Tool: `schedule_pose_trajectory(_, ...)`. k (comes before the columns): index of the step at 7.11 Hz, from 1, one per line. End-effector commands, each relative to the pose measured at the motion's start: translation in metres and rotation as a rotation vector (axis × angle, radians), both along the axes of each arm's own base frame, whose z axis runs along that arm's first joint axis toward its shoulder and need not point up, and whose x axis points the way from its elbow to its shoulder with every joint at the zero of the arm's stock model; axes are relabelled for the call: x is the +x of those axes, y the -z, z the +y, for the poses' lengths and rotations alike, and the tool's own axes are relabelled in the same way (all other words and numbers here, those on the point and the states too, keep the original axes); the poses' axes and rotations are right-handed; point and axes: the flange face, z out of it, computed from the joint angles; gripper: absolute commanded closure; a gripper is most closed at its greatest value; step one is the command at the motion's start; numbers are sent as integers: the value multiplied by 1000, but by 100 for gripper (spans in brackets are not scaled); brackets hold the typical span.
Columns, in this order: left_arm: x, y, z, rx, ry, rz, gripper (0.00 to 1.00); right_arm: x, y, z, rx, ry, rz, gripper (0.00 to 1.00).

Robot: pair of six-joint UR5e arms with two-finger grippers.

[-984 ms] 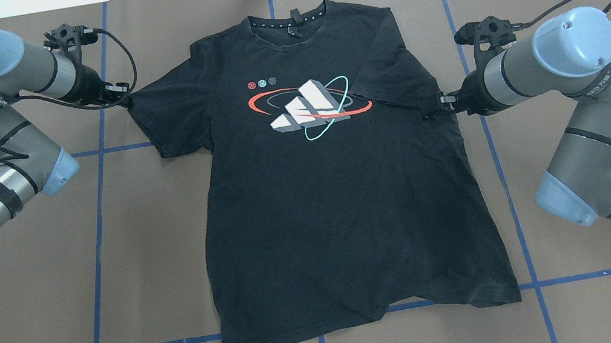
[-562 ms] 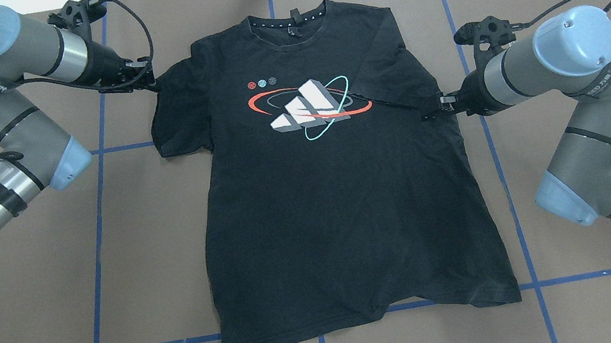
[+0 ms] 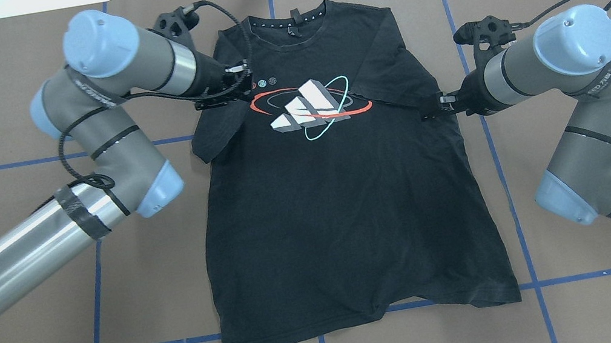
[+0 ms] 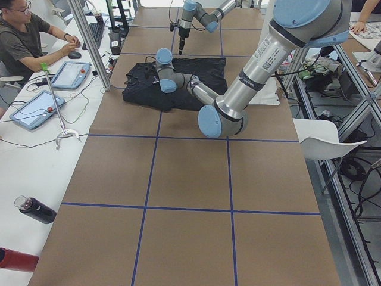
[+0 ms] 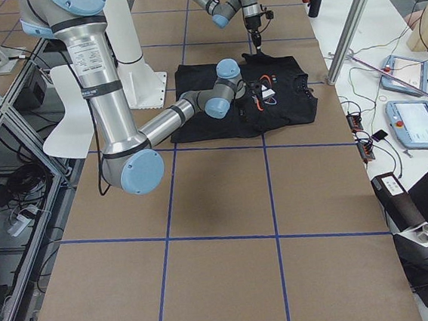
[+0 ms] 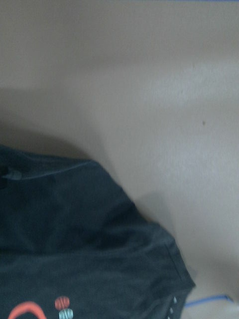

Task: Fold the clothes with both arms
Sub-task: 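Fold the sleeve with the left gripper inward over the shirt's chest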

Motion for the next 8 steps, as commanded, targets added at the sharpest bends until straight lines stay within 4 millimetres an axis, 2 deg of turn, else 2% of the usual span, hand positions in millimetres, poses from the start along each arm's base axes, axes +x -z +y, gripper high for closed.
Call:
schedule_pose_trajectory(1, 29, 7, 9, -12, 25, -16, 100, -1, -3, 0, -6, 1, 6, 0)
schedule_pose_trajectory(2, 36, 0, 3, -20, 29, -29, 100, -2, -6, -1, -7, 2, 7, 0)
schedule_pose_trajectory(4, 49, 12, -14, -15, 83, -45, 100, -2, -5, -1, -6, -1, 9, 0)
schedule_pose_trajectory(6, 49, 12, -16, -18, 87, -42, 100, -4, -6, -2, -6, 1, 6, 0)
schedule_pose_trajectory(7, 50, 23, -15, -36, 95, -23, 100, -3, -5, -2, -5, 2, 5, 0)
schedule_pose_trajectory(8, 50, 23, -15, -34, 94, -23, 52, -2, -1, -1, 0, -1, 0, 0)
